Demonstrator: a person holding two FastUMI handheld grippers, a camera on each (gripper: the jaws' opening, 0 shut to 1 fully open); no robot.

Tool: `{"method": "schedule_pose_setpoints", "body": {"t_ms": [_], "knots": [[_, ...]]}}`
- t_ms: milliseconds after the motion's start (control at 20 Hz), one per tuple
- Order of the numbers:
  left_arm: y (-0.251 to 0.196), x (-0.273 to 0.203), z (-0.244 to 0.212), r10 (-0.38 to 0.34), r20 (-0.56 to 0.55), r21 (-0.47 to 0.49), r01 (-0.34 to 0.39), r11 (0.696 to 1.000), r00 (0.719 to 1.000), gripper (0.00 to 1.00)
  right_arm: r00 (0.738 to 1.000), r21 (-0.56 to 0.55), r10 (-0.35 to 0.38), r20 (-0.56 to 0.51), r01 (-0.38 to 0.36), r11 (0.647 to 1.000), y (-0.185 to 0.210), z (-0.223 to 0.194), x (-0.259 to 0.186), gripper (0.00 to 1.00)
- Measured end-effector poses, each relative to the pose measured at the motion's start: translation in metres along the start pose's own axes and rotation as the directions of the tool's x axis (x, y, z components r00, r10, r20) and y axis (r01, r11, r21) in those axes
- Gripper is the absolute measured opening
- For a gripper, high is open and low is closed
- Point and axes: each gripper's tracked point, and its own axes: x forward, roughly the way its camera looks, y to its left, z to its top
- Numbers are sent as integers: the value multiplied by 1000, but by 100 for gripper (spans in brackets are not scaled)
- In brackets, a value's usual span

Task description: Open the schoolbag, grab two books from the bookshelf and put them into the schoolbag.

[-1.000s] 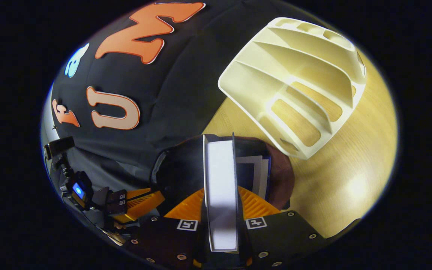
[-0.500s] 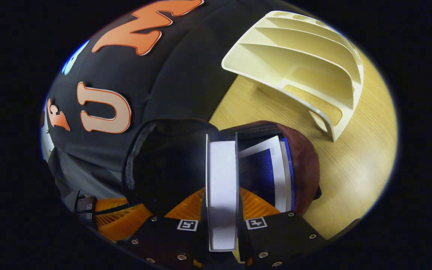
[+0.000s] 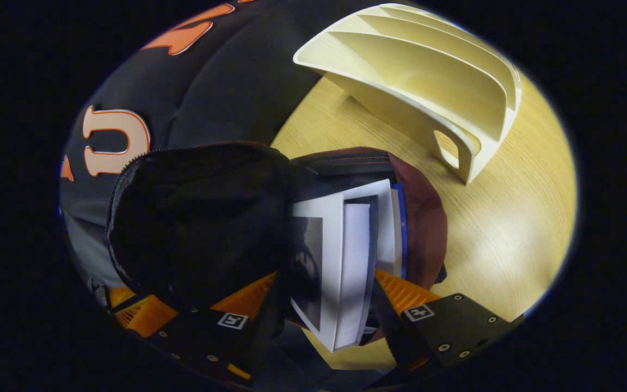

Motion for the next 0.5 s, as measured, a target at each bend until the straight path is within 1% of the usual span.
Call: {"method": "schedule_pose_setpoints", "body": {"t_ms": [50, 100, 200, 350, 400, 450, 500], "knots": [[1, 1, 1, -1, -2, 2, 1, 1000, 1000, 1, 1000, 9, -29, -2, 29, 1000, -9, 0, -4, 97], [1, 2, 2, -2, -3, 3, 2, 1000, 1000, 0, 999, 26, -43, -3, 43, 999, -14, 1, -10, 98], [1, 6, 2, -6, -4, -2, 6, 1000, 1000, 1, 999, 76, -49, 13, 48, 996, -23, 12, -16, 98], [-1, 10, -1, -13, -5, -15, 13, 1000, 1000, 0, 997, 123, -60, 53, 53, 991, -41, 40, -27, 98], [0, 14, -3, -17, -8, -29, 16, 999, 1000, 0, 997, 141, -57, 60, 48, 989, -47, 48, -34, 100], [0, 16, -6, -16, -13, -45, 16, 999, 1000, 0, 996, 165, -55, 73, 42, 985, -56, 61, -43, 98], [-1, 19, -8, -20, -19, -61, 18, 998, 1000, 1, 994, 187, -58, 89, 40, 982, -67, 73, -53, 98]]}}
